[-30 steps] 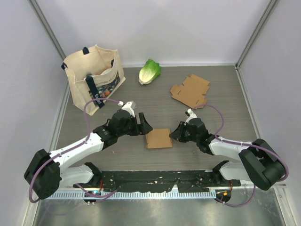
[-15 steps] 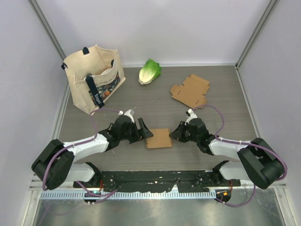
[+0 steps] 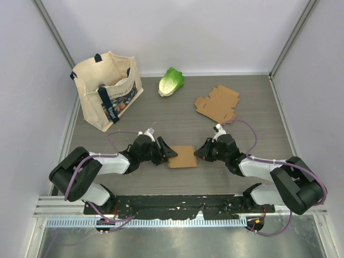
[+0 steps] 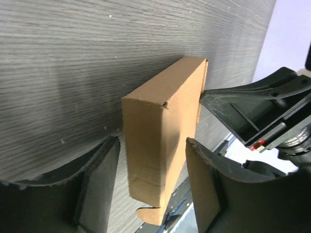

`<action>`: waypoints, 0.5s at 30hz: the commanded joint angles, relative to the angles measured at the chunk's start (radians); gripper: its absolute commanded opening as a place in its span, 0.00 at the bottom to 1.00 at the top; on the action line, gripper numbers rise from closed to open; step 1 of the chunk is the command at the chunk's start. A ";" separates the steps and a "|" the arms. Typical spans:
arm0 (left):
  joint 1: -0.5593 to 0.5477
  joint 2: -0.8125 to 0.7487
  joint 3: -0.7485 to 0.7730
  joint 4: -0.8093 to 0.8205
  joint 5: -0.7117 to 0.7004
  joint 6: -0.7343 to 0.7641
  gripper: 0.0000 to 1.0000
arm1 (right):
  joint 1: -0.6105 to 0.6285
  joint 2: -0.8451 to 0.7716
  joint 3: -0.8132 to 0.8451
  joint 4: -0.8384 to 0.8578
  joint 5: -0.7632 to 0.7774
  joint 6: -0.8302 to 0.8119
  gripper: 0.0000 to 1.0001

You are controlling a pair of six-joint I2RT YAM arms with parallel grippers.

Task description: Fold the paper box

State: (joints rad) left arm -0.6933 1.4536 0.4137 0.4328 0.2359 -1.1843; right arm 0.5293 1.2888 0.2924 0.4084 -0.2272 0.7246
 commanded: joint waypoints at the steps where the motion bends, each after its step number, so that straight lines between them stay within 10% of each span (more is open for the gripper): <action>1: 0.000 0.016 -0.010 0.172 0.033 -0.075 0.53 | -0.008 0.037 -0.003 -0.080 0.035 -0.057 0.15; 15: 0.061 -0.209 -0.078 -0.078 0.075 -0.257 0.33 | 0.268 -0.266 0.267 -0.545 0.354 -0.309 0.67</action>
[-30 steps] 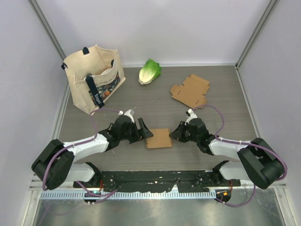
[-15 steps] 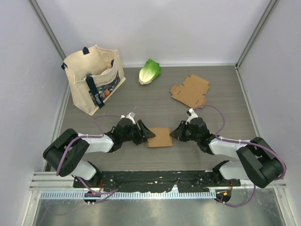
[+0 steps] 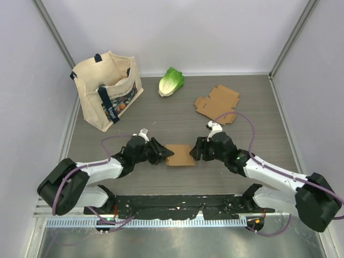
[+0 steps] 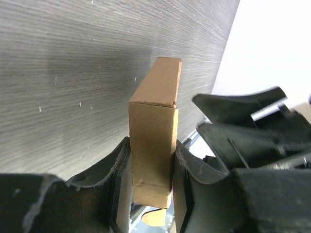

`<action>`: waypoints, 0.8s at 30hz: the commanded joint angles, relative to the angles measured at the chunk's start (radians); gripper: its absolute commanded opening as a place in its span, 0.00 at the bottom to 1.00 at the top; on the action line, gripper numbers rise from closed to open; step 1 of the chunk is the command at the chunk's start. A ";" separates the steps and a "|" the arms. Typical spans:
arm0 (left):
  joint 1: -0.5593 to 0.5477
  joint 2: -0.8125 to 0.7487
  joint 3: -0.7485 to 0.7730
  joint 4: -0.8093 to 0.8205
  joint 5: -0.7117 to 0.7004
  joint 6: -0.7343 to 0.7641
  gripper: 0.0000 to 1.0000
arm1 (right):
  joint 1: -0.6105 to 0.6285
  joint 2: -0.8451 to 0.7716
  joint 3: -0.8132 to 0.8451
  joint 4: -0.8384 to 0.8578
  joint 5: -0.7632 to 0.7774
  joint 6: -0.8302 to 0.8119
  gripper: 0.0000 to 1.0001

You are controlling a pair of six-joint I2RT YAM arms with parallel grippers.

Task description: Fold the paper box

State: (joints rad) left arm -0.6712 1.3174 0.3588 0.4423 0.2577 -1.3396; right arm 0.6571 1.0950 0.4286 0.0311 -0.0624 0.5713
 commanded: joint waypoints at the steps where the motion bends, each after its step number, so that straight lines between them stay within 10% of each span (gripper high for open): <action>1: 0.050 -0.090 -0.030 -0.100 0.087 -0.125 0.32 | 0.232 -0.075 0.148 -0.181 0.238 -0.181 0.68; 11: 0.159 -0.394 -0.075 -0.362 0.250 -0.279 0.31 | 0.755 0.002 0.248 -0.131 0.625 -0.525 0.75; 24: 0.171 -0.636 -0.141 -0.507 0.290 -0.368 0.22 | 0.912 0.235 0.283 0.162 1.043 -0.878 0.79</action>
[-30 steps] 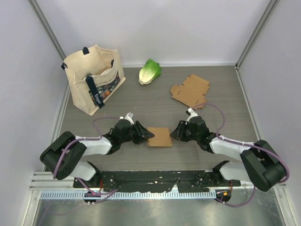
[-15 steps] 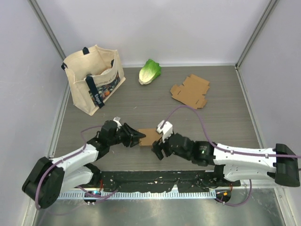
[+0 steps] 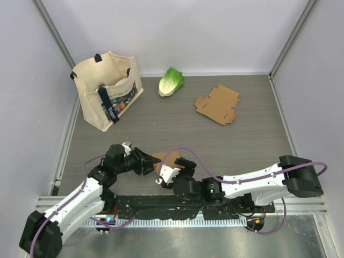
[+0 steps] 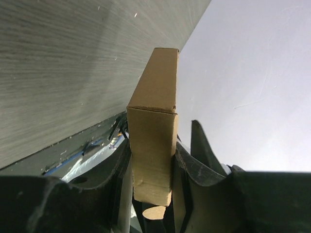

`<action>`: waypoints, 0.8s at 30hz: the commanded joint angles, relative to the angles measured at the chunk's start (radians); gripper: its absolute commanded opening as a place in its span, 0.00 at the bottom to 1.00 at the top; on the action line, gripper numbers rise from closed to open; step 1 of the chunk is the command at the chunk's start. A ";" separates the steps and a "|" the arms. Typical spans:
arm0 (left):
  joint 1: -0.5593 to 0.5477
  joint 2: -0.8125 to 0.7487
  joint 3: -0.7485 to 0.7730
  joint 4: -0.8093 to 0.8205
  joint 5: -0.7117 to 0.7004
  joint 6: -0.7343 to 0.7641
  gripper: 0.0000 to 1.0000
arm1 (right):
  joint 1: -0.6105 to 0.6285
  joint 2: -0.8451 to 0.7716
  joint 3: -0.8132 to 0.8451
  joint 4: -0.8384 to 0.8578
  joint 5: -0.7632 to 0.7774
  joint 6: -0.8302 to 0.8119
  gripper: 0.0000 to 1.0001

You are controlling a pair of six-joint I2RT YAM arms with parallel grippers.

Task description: Fold the paper box

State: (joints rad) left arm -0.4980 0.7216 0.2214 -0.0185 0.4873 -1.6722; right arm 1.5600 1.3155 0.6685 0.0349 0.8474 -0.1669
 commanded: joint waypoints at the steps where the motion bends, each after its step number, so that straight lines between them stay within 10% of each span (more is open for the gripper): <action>1: -0.002 -0.044 -0.004 -0.052 0.063 -0.035 0.22 | 0.009 0.021 0.045 0.171 0.118 -0.155 0.79; 16: -0.001 -0.083 0.016 -0.064 0.082 -0.054 0.20 | -0.009 0.056 -0.003 0.421 0.007 -0.282 0.75; 24: -0.002 -0.128 0.044 -0.090 0.033 0.017 0.38 | -0.008 0.002 -0.037 0.418 -0.041 -0.241 0.49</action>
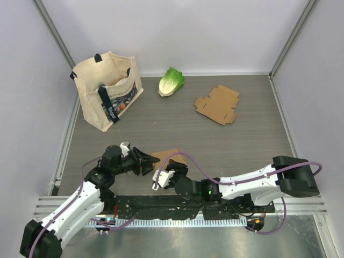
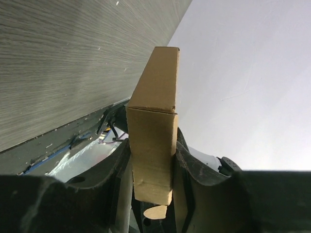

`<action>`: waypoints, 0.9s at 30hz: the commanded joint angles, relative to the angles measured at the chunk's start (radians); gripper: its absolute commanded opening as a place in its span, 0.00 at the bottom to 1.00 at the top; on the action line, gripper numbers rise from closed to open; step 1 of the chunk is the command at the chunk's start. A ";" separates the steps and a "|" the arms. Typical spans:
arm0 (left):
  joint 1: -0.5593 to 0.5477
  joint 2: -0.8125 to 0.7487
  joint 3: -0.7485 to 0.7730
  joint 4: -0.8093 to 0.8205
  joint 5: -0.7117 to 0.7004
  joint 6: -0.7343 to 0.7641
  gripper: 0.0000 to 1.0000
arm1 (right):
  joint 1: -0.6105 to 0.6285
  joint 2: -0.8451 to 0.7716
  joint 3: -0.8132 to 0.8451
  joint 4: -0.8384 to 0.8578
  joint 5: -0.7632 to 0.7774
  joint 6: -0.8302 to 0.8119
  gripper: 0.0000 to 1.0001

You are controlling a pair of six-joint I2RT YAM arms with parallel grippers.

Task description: Fold the paper box

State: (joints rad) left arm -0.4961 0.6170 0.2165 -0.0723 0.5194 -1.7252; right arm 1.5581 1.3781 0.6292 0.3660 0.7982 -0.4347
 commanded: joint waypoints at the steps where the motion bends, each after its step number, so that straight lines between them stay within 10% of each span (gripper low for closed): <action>1: -0.004 -0.022 0.061 -0.046 -0.007 0.090 0.42 | -0.007 -0.068 0.004 0.058 0.007 0.039 0.46; 5: -0.004 -0.010 0.135 -0.136 -0.080 0.295 0.67 | -0.010 -0.109 0.027 -0.109 -0.001 0.164 0.38; 11: -0.007 -0.059 0.271 -0.383 -0.325 0.651 0.74 | -0.131 -0.191 0.090 -0.485 -0.308 0.431 0.36; 27: -0.274 0.251 0.480 -0.268 -0.472 1.160 0.48 | -0.469 -0.079 0.185 -0.671 -0.778 0.568 0.33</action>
State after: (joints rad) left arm -0.7040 0.8173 0.6277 -0.4091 0.1345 -0.7406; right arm 1.1149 1.2865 0.7742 -0.3069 0.1188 0.1101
